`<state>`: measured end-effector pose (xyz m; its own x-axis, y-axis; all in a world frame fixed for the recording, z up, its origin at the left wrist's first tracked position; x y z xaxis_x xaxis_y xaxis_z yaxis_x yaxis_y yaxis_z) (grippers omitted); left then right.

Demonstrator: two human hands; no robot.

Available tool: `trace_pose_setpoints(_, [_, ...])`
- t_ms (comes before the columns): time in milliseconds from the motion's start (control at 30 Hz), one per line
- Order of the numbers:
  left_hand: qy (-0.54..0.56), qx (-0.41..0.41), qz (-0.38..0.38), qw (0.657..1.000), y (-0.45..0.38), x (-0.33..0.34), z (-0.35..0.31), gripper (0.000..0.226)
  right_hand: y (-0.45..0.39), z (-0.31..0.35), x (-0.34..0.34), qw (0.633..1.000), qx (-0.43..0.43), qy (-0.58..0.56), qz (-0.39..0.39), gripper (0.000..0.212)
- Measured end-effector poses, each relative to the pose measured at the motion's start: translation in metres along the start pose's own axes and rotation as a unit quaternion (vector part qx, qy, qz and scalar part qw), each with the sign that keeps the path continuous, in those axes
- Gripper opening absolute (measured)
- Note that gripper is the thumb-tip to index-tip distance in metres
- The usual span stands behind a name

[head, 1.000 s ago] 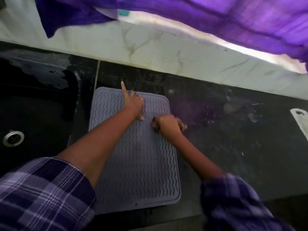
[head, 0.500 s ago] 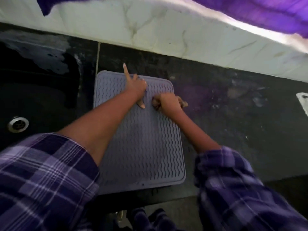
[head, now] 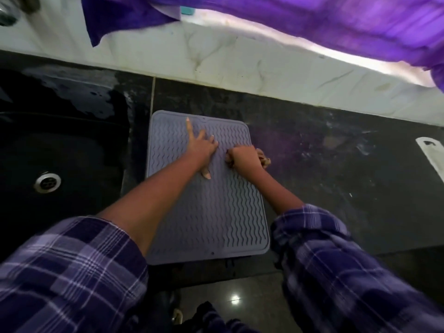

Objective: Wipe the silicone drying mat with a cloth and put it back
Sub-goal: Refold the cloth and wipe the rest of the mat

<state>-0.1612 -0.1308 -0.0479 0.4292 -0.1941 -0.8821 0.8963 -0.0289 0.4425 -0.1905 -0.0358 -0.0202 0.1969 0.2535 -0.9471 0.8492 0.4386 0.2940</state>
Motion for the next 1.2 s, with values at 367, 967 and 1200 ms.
trace_pose_setpoints(367, [-0.01, -0.046, 0.004, 0.999, 0.039, 0.003, -0.01, 0.119, 0.127, -0.025, 0.04, 0.968, -0.081, -0.107, 0.212, 0.03])
trace_pose_setpoints(967, [-0.02, -0.104, 0.039, 0.994, 0.122, 0.04, -0.057, 0.144, 0.149, 0.007, 0.03, 0.984, -0.082, -0.09, 0.129, 0.027])
trace_pose_setpoints(1200, [0.01, -0.131, 0.015, 0.991, 0.136, 0.047, -0.052, 0.14, 0.233, -0.004, 0.077, 0.992, -0.072, -0.054, 0.093, 0.036])
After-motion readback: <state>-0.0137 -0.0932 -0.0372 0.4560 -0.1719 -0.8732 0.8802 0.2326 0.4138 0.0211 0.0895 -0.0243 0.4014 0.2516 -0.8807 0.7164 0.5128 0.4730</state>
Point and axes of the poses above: each hand's wrist, its own y-axis away from the middle knuckle, its own x-axis out of the palm, z = x × y, the point moved 7 cm from there along -y, towards the middle knuckle, and after that the axes turned 7 degrees about x, right-handed, at the moved point
